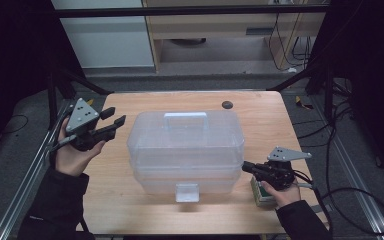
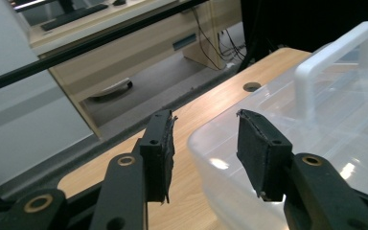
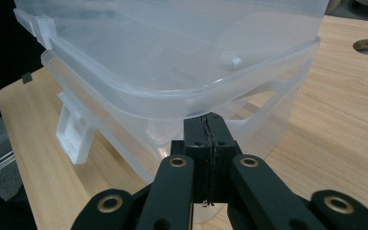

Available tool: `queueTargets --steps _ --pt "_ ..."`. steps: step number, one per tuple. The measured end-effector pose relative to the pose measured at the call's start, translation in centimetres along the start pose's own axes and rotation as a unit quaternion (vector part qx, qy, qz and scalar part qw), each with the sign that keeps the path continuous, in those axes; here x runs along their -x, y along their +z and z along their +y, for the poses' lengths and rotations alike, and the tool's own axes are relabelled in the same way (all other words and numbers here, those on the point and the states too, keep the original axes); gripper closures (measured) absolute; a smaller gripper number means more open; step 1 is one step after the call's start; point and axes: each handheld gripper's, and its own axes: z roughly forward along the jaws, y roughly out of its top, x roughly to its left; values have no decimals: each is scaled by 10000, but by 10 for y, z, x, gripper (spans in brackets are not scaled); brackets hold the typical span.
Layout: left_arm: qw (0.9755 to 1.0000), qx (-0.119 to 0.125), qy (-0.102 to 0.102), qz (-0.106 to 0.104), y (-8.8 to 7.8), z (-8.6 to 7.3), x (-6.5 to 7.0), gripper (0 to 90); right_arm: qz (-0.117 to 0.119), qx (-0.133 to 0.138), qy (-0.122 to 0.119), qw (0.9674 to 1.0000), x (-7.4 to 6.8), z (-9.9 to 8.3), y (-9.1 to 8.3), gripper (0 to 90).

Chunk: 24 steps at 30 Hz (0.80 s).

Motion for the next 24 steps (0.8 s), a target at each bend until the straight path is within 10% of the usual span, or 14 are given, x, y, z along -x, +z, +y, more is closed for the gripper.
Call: queueTargets --steps 14,24 --pt "9964 90 -838 63 -22 -71 -9 647 -18 -5 3 10000 0 0 0 895" --pt "9952 -140 -944 -199 -18 -93 4 661 -51 -21 -12 10000 0 0 0 892"
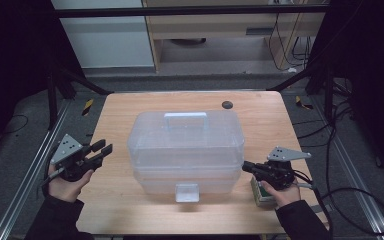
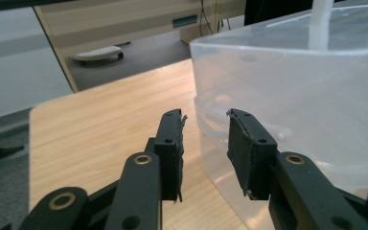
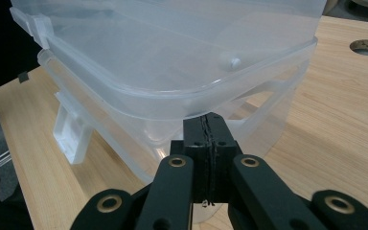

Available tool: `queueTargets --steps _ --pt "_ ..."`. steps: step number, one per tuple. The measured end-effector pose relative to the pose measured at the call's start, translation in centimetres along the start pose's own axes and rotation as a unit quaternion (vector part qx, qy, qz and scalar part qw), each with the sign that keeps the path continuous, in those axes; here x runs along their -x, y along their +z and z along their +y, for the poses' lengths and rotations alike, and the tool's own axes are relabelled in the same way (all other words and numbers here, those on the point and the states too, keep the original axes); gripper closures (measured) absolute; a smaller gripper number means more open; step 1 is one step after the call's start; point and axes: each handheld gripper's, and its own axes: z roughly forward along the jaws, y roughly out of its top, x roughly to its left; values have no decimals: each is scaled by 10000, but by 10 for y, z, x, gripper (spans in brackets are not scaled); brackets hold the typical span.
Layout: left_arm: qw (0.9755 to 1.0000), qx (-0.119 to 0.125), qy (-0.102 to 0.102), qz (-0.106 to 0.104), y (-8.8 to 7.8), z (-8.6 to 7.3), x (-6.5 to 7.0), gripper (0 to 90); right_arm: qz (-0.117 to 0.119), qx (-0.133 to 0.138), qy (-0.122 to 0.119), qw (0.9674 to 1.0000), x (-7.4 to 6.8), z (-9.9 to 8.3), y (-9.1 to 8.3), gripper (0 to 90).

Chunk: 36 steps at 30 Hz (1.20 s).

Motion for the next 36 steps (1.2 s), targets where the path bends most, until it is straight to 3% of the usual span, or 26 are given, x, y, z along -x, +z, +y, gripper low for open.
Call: queueTargets --steps 6,12,19,25,36 --pt "9997 -208 9 -124 2 -12 6 700 -13 -10 -12 10000 0 0 0 889" --pt "9987 -383 -114 -306 1 -26 9 754 -55 -17 -67 10000 -1 2 0 890" --pt "9965 -634 8 -552 5 -40 18 783 -41 1 -43 10000 0 2 -1 889" --pt "9940 -757 151 -775 14 -42 28 786 -29 10 -21 10000 0 2 -1 889" --pt "9926 -673 198 -987 21 -33 37 803 -68 49 -23 10000 -1 4 -1 889"
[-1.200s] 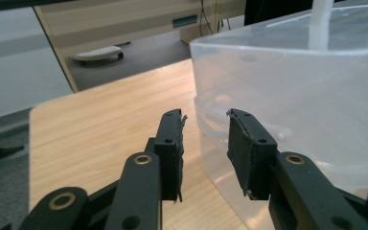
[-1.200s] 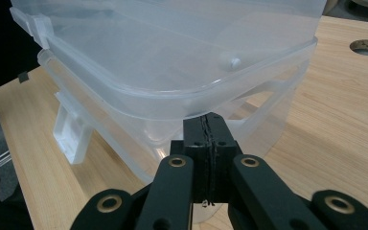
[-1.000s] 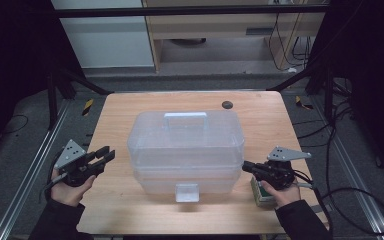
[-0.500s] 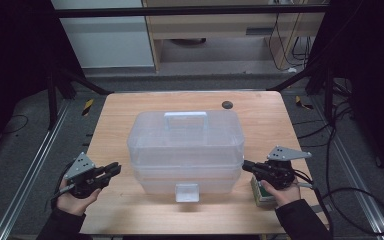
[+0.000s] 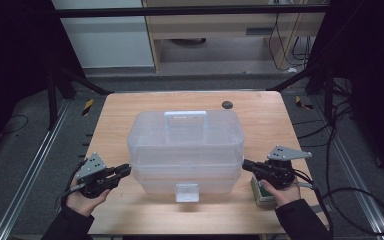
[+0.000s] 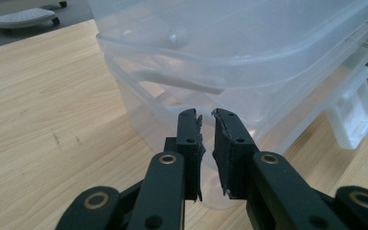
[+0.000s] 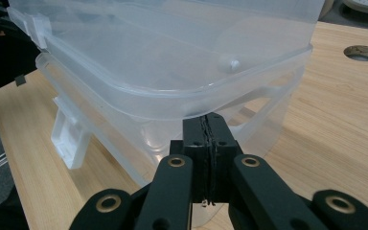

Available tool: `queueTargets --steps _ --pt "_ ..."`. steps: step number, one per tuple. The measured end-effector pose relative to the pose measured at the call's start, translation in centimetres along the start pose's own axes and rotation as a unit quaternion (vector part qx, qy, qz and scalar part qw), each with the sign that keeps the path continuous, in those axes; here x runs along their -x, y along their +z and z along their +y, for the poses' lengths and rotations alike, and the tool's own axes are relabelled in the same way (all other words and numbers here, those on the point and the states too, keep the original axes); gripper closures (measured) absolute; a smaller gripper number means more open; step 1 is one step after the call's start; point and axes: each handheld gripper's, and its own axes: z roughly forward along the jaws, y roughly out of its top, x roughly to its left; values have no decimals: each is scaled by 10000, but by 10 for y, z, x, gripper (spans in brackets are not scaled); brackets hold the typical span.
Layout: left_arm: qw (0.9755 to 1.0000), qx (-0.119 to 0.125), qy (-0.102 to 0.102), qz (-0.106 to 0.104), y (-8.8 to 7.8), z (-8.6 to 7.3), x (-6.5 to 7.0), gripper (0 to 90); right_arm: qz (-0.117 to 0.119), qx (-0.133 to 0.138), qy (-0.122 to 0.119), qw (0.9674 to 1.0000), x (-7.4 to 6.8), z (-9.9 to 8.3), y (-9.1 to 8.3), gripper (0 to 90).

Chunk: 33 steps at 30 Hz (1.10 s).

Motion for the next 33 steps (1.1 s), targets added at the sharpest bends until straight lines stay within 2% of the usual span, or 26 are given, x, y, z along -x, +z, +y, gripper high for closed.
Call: queueTargets --steps 8,22,25,28,33 --pt "9999 99 27 -76 3 9 3 832 7 44 20 10000 0 2 0 897" --pt "9995 309 -62 -55 3 19 1 830 -15 238 55 9997 1 9 -2 897" --pt "9995 315 -19 -29 5 23 1 830 21 311 123 9994 2 12 -3 897" --pt "9994 352 -13 -29 6 26 1 831 -29 321 54 9995 2 15 -3 897" --pt "9993 386 20 6 6 31 0 833 -15 381 75 9992 4 19 -3 898"
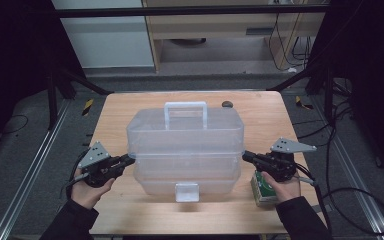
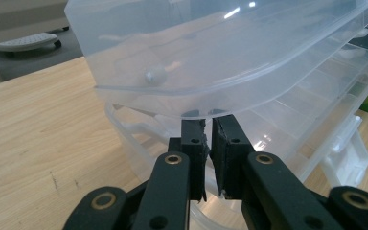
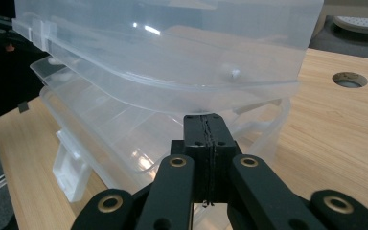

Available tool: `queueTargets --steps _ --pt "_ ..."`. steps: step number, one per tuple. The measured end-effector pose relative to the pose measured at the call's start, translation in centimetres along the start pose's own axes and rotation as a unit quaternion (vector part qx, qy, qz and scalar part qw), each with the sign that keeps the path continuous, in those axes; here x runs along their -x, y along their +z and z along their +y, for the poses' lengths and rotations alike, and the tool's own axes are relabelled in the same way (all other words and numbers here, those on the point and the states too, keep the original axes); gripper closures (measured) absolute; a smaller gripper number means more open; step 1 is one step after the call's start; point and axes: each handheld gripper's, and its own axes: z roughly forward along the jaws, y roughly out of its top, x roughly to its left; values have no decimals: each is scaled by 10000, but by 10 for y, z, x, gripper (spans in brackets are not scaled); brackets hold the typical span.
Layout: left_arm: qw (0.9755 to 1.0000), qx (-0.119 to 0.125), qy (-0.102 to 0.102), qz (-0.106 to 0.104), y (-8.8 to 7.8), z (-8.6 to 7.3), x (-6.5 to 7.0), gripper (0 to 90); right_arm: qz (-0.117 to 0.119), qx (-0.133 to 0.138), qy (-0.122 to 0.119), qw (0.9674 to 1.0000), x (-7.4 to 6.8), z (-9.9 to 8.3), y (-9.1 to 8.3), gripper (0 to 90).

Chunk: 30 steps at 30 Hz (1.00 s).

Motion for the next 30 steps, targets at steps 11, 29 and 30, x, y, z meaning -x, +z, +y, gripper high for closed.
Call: queueTargets --steps 11,29,30 --pt "9998 57 93 135 3 17 -2 860 -40 122 -40 9999 2 15 1 898" --pt "9996 162 135 192 5 27 -3 852 2 190 -172 9997 -1 30 5 897" --pt "9996 158 141 196 5 27 -3 849 8 178 -178 9997 -1 29 5 897"
